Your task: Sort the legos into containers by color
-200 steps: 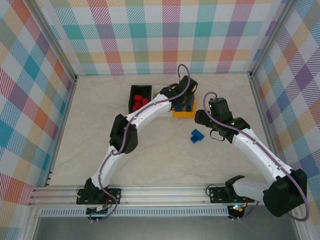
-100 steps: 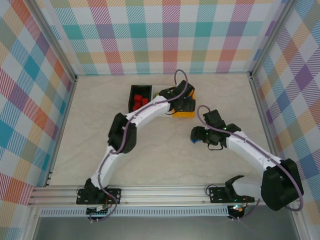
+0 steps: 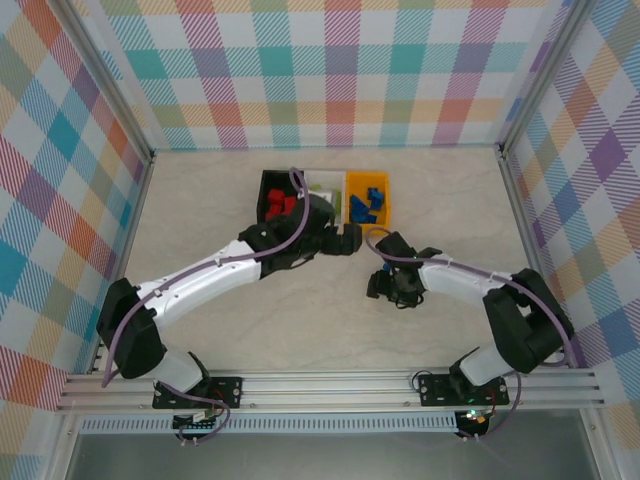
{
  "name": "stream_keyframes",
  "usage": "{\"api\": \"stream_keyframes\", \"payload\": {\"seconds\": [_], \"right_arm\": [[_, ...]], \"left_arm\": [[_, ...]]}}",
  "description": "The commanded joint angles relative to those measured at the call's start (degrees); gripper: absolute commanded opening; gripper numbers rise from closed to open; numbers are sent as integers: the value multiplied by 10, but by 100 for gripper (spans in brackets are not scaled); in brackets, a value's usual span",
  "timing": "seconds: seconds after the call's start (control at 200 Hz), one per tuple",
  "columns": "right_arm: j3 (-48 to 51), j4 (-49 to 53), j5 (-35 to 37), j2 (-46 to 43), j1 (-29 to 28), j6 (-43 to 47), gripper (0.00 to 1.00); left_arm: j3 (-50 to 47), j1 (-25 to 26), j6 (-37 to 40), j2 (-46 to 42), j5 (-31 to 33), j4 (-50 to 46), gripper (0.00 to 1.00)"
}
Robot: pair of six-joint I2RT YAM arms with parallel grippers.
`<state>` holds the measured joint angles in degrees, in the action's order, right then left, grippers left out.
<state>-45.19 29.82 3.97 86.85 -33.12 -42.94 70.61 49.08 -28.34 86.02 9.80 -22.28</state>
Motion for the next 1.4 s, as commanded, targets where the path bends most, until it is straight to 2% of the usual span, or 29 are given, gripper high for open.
{"api": "stream_keyframes", "payload": {"seconds": [0.0,0.36,0.515,0.58,0.765,0.92,1.165,1.395], "right_arm": [[-45,-2,64,35,7,-25,71],[-135,55,152,118,14,-22,67],[-151,62,160,130,14,-11,57],[-146,58,148,123,13,-8,54],[-129,59,115,109,-3,-7,58],[-109,50,91,106,-13,-11,55],[-107,39,108,78,-15,10,41],[-140,49,125,-4,-24,54,39]], "left_arm": [[-44,0,-19,-31,9,5,100],[-113,1,-20,-77,11,17,100],[-114,0,-13,-78,12,16,100],[-115,0,-10,-79,13,14,100],[-116,0,-8,-73,15,8,100],[-116,0,-9,-69,21,5,100],[-108,0,-9,-59,20,-3,100],[-113,0,-8,-65,30,-14,100]]}}
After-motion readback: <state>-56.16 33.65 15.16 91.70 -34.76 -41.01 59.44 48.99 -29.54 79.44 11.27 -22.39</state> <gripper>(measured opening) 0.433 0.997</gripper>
